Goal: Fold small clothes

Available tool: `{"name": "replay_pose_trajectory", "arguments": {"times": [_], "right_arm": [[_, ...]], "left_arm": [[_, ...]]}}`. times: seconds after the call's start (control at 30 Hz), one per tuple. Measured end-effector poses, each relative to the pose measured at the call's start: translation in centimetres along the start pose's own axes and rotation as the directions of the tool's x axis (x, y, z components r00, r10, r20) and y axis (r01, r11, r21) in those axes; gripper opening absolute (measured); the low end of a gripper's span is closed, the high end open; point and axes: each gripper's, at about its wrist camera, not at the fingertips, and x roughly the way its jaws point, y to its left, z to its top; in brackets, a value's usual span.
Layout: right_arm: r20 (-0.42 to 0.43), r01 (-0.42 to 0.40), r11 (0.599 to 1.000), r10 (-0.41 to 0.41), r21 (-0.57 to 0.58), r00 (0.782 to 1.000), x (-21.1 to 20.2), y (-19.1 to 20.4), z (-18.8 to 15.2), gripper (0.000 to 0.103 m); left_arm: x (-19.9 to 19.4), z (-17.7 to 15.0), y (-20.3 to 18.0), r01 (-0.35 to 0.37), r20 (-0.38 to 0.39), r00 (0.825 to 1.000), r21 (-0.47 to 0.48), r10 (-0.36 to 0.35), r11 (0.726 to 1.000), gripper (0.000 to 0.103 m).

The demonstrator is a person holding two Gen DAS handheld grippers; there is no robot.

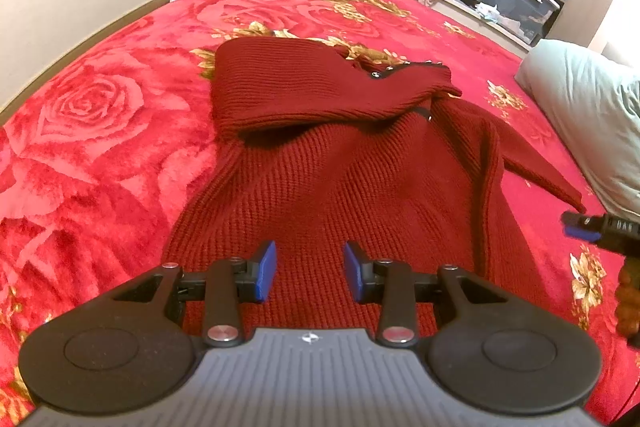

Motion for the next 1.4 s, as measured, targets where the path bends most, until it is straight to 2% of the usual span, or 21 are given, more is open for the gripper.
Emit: {"name": "replay_pose_trajectory", "arguments": {"times": [0.1,0.17,0.23,0.3,0.33,0.37,0.4,0.43,0.53,0.6,0.7,0.77,0.83,0.87,0.9,0.93,0.97,1.03,1.2,1.33,1.4], "right_arm": [[-0.037,-0.074,0.994,0.072,-0.080,0.997,0.8,6.0,-2.1,0.058],[-0.063,-0.100,0.982,0.091,-0.160,0.994,1.2,10.0,-4.0,0.065],[-0.100,-0.068,0.956,0.041,-0.287,0.994,1.5,13.6,-5.9,0.072],[-0.147,0.002,0.882,-0.081,-0.472,0.986,2.7,16.8,-8.6,0.071],[-0.145,0.046,0.831,-0.151,-0.554,0.978,3.3,17.9,-10.0,0.064],[-0.137,0.076,0.800,-0.195,-0.595,0.971,3.6,18.3,-11.2,0.046],[-0.129,0.093,0.785,-0.215,-0.612,0.968,3.7,18.4,-11.8,0.040],[-0.119,0.094,0.783,-0.210,-0.614,0.970,3.0,18.2,-11.9,0.014],[-0.091,0.087,0.841,-0.159,-0.534,0.983,-0.6,15.8,-9.8,0.012],[-0.009,0.124,0.875,-0.145,-0.467,0.989,-3.7,12.6,-8.1,0.012],[0.063,0.183,0.940,-0.172,-0.289,0.983,-8.7,5.9,-6.1,0.012],[0.045,0.208,0.967,-0.204,-0.148,0.978,-10.2,0.8,-5.3,0.012],[0.003,0.154,0.988,-0.154,-0.003,0.988,-10.6,-3.0,-5.1,0.015],[0.005,0.142,0.989,-0.143,0.031,0.990,-10.8,-3.9,-5.4,0.016],[0.019,0.150,0.988,-0.150,0.036,0.988,-10.6,-4.4,-5.6,0.016],[0.036,0.166,0.985,-0.167,0.039,0.985,-10.2,-4.7,-5.5,0.021],[0.036,0.167,0.984,-0.170,0.055,0.985,-9.5,-5.1,-5.2,0.036],[0.015,0.144,0.987,-0.145,0.071,0.989,-8.6,-5.4,-5.2,0.054],[-0.076,0.219,0.975,-0.221,-0.026,0.972,-5.2,-5.7,-6.0,0.055],[-0.084,0.264,0.955,-0.277,-0.133,0.957,-4.0,-4.7,-7.4,0.055],[-0.069,0.270,0.943,-0.288,-0.195,0.955,-3.9,-3.9,-7.7,0.051]], "left_arm": [[0.0,0.0,0.2,-0.007,0.002,1.000,-0.003,0.007,1.000,0.040],[-0.1,0.0,0.4,-0.018,0.005,1.000,-0.004,0.018,1.000,0.040],[-0.3,0.0,0.8,-0.029,0.008,1.000,-0.006,0.029,1.000,0.043],[-0.5,0.0,1.2,-0.038,0.011,0.999,-0.010,0.038,0.999,0.043],[-0.6,0.0,1.4,-0.040,0.012,0.999,-0.012,0.040,0.999,0.043],[-0.7,-0.1,1.6,-0.042,0.013,0.999,-0.013,0.042,0.999,0.043],[-0.9,-0.2,1.8,-0.044,0.014,0.999,-0.014,0.045,0.999,0.043],[-1.1,-0.3,2.0,-0.047,0.016,0.999,-0.014,0.047,0.999,0.043],[-1.8,-0.5,2.5,-0.044,0.026,0.999,-0.019,0.045,0.999,0.043],[-2.1,-0.8,2.9,-0.049,0.028,0.998,-0.024,0.049,0.999,0.043],[-2.4,-1.4,3.4,-0.062,0.018,0.998,-0.023,0.062,0.998,0.043],[-2.3,-1.8,3.6,-0.068,0.004,0.998,-0.017,0.068,0.998,0.043],[-2.2,-2.3,3.8,-0.070,-0.017,0.997,-0.017,0.070,0.997,0.043],[-2.1,-2.7,3.9,-0.070,-0.032,0.997,-0.021,0.069,0.997,0.044],[-2.0,-3.0,4.0,-0.068,-0.045,0.997,-0.028,0.067,0.997,0.046],[-2.0,-3.4,4.0,-0.065,-0.056,0.996,-0.036,0.063,0.997,0.049],[-2.0,-3.8,4.1,-0.063,-0.067,0.996,-0.042,0.060,0.997,0.053],[-2.1,-4.6,4.1,-0.067,-0.087,0.994,-0.042,0.064,0.997,0.055],[-2.0,-6.5,4.1,-0.127,-0.130,0.983,0.007,0.127,0.992,0.055],[-1.5,-8.3,4.2,-0.137,-0.191,0.972,0.007,0.135,0.991,0.055],[-1.5,-8.9,3.7,-0.143,-0.192,0.971,0.028,0.146,0.989,0.055]]}}
